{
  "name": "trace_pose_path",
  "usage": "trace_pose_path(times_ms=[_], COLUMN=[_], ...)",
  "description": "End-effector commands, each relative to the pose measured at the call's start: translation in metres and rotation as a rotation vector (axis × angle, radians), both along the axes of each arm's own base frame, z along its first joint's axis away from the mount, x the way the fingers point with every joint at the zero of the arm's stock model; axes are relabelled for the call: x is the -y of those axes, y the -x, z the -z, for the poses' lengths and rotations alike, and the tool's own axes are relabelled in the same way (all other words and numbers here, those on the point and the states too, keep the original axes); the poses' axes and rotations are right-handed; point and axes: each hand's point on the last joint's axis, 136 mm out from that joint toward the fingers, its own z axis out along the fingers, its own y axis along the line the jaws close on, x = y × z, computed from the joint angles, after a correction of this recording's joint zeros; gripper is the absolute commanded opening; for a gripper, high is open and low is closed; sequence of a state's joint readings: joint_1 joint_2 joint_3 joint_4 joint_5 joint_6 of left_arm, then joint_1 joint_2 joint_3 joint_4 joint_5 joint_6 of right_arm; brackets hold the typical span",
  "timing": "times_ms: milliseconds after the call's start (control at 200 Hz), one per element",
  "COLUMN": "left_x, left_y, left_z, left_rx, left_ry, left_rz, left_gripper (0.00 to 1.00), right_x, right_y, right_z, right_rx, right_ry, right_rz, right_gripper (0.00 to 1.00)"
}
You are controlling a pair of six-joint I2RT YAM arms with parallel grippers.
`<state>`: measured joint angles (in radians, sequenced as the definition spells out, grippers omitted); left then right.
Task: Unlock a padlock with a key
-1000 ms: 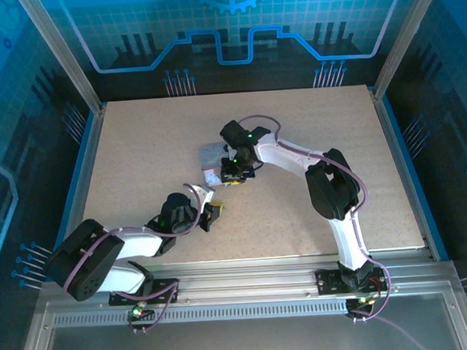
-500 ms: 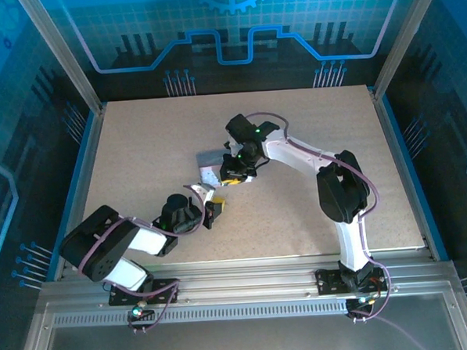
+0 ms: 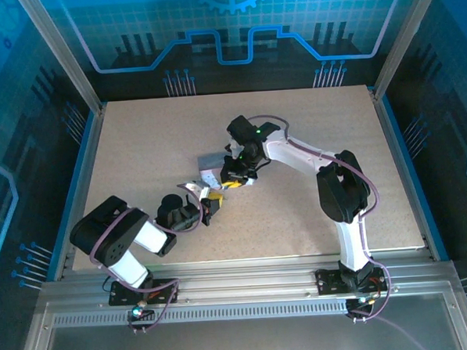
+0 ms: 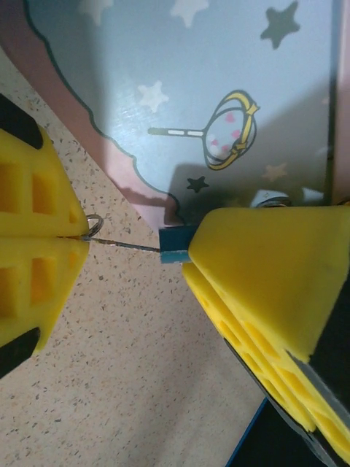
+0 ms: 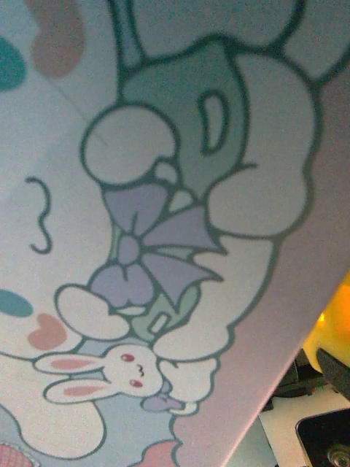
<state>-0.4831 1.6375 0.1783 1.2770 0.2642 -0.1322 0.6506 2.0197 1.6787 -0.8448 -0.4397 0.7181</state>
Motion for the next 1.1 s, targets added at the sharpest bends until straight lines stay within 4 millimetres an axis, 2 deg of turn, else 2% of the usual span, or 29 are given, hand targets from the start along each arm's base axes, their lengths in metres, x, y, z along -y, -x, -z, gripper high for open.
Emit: trace_pose_path(times_ms=[0,300,595,850,1095], left_x=[0.004,0.002,0.01,0.015,0.026], left_y=[0.001,-0.003,-0.007,-0.009,-0.011], left_z=[-0.013,-0.012,-0.024,-0.031,-0.037], left_rx=[0.04,0.029,0.013,-0.003,-0.005], left_ry=[0.045,0.053,0.128,0.17,0.191], left_rz=[0.026,-0.001,0.008,0.019,0.041], left_gripper=[0.0,0.0,0.0,0.0,0.0], right_x=[-0.002,0.0,0.0,0.001,-0.008], right_y=[0.001,0.001,-0.001,0.005,0.015], right_z=[-0.027,-0.026,-0.018,-0.008,0.003], right_rx=[0.007,0.005,0.013,0.012,-0.021], right_ry=[-0.08,-0.08,-0.068,-0.042,-0.065], right_rz=[0.007,0.027,0.063,0.061,0.055], right_gripper=[0.0,0.0,0.0,0.0,0.0])
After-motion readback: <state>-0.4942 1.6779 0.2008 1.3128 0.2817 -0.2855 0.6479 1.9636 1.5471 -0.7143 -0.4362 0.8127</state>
